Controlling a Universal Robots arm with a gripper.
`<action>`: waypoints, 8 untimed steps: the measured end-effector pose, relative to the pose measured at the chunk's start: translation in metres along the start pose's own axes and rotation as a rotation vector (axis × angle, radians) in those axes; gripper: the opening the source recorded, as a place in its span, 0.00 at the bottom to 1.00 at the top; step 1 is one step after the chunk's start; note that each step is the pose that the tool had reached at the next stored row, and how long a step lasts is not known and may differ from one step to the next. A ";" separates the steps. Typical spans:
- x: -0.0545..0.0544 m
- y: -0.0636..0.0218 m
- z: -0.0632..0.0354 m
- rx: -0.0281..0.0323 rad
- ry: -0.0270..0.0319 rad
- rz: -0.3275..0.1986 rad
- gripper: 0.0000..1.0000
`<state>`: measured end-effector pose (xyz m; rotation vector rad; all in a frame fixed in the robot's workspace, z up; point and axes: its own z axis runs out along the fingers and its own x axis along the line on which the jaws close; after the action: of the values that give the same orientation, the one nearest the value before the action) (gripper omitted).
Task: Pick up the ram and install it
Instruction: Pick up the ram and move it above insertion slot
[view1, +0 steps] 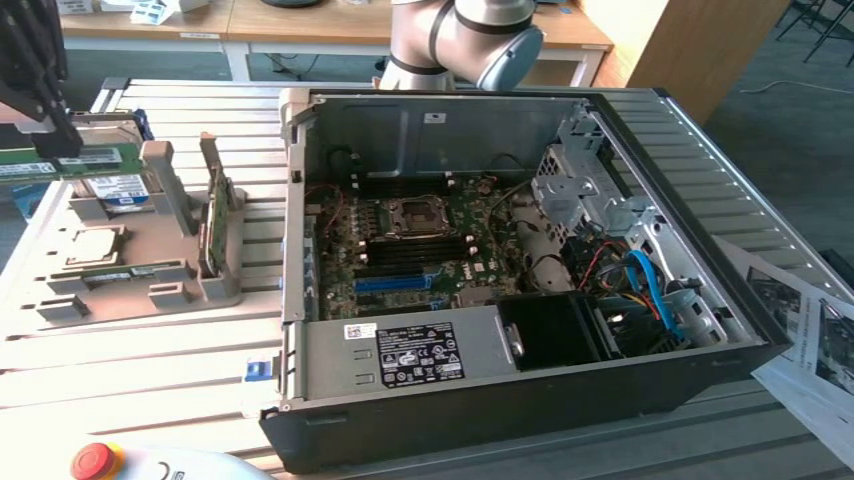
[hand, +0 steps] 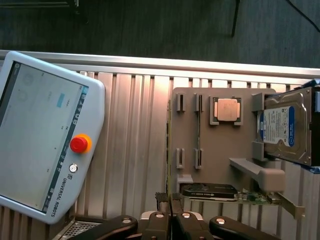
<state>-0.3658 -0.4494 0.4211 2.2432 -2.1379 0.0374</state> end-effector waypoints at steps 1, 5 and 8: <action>0.000 -0.0024 -0.0001 -0.0002 0.0000 0.000 0.12; 0.002 -0.0114 -0.0001 -0.0004 0.0001 0.000 0.12; 0.004 -0.0185 -0.0001 -0.0005 0.0000 0.000 0.12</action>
<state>-0.3472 -0.4523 0.4211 2.2430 -2.1377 0.0368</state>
